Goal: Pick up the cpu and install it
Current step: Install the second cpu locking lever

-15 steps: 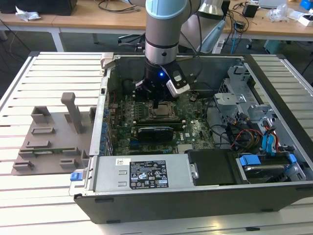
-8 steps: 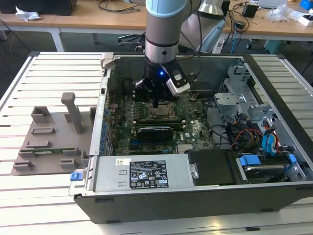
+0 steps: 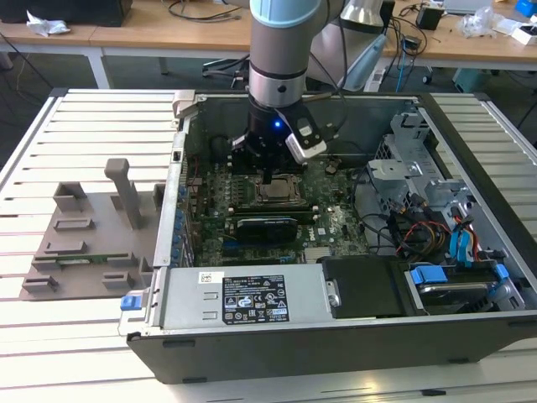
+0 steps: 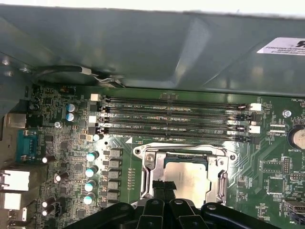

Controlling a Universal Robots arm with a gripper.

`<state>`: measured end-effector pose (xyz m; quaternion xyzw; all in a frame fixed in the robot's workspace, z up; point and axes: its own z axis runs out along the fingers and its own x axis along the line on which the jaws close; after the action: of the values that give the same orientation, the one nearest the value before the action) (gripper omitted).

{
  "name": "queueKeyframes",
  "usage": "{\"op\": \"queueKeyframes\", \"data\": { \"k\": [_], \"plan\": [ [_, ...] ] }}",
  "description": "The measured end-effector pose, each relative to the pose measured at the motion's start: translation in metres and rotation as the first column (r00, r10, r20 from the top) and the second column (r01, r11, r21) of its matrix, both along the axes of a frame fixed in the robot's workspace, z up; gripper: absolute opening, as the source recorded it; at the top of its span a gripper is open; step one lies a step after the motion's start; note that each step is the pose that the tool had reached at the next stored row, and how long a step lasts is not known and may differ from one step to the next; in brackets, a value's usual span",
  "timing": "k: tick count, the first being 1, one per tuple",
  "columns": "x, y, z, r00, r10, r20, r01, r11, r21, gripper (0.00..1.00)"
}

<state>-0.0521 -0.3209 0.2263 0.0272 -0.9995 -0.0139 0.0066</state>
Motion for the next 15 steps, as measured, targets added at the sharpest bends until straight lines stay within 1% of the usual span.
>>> {"op": "queueKeyframes", "data": {
  "k": [9, 15],
  "plan": [
    [0.0000, -0.0001, 0.0023, 1.0000, 0.000, -0.0002, 0.000, 1.0000, -0.0006, 0.11],
    [0.0000, 0.0000, 0.0133, 1.0000, 0.000, 0.0000, 0.000, 1.0000, -0.0010, 0.11]
  ]
}}
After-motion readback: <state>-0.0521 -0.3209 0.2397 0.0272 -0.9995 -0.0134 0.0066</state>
